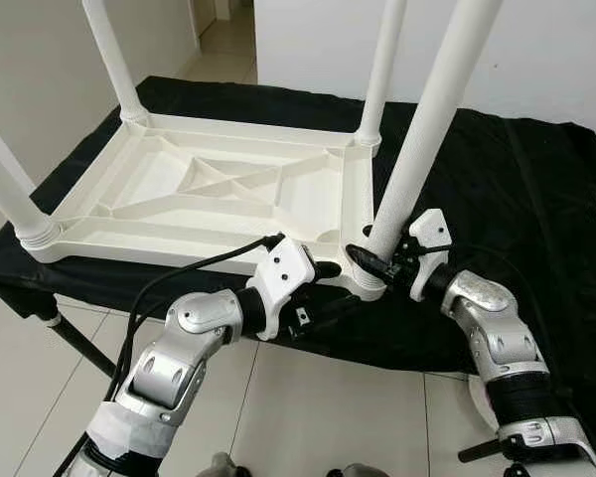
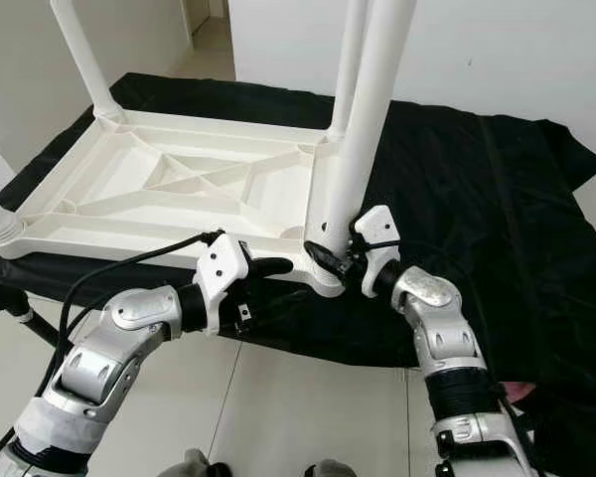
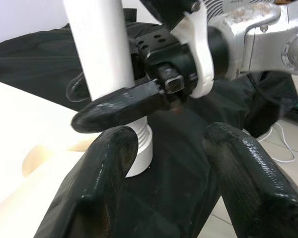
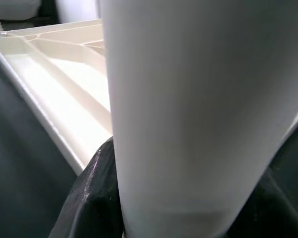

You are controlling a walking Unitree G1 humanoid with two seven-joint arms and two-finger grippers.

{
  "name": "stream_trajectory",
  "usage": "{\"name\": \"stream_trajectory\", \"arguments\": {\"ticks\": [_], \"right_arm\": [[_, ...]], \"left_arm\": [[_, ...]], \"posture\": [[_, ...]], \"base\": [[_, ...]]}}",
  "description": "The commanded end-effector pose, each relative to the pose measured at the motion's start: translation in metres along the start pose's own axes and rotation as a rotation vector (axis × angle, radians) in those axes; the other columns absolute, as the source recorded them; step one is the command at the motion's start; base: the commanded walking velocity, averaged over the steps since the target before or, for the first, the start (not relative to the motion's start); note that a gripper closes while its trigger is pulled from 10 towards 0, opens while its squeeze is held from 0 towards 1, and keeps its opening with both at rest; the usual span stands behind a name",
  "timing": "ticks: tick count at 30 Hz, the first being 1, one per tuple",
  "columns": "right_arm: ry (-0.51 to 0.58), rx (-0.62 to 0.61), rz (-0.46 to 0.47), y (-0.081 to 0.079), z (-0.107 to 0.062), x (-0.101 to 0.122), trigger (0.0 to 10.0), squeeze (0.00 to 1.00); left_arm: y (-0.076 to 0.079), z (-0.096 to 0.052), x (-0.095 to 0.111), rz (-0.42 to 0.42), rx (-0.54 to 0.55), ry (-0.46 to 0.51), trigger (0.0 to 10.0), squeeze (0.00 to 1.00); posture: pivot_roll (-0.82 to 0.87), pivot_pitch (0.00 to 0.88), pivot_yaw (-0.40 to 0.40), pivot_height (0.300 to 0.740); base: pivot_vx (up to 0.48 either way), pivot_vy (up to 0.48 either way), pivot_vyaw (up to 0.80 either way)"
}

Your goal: Building children table

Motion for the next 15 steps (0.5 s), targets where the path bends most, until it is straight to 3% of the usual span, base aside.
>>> {"name": "stream_trajectory", "arguments": {"ticks": [1,6,7,15], "right_arm": [[-0.035,-0.081,0.005,-0.0046,0.0016,-0.0029,10.0,0.00],[-0.037,-0.222,0.049,-0.0104,0.0020,0.0018,10.0,0.00],[-0.058,-0.361,0.072,-0.0083,-0.0002,0.0015,10.0,0.00],[-0.078,-0.524,0.057,-0.0141,-0.0034,0.0046,10.0,0.00]], "left_arm": [[-0.0065,-0.0020,-0.0008,0.003,0.076,0.006,10.0,0.00],[-0.0056,-0.0024,-0.0015,0.001,0.076,0.006,10.0,0.00],[-0.0050,-0.0021,-0.0019,0.000,0.074,0.006,10.0,0.00],[-0.0062,-0.0019,-0.0014,-0.001,0.077,0.010,10.0,0.00]], "posture": [[-0.10,0.040,0.016,0.740],[-0.10,0.039,0.012,0.740],[-0.10,0.036,0.005,0.740],[-0.10,0.036,0.005,0.740]], "base": [[0.000,0.000,0.00],[0.000,0.000,0.00],[0.000,0.000,0.00],[0.000,0.000,0.00]]}}
Point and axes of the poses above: a point about 5 cm out from each wrist's last joint towards the gripper, its own z axis pointing out of the wrist towards the gripper, its own x axis along the axis of the wrist's last joint, y = z × x, the point moved 4 cm from there along z, pointing out of the wrist towards the gripper, and after that the axes turned 6 degrees about -z, right-handed, at the moved point
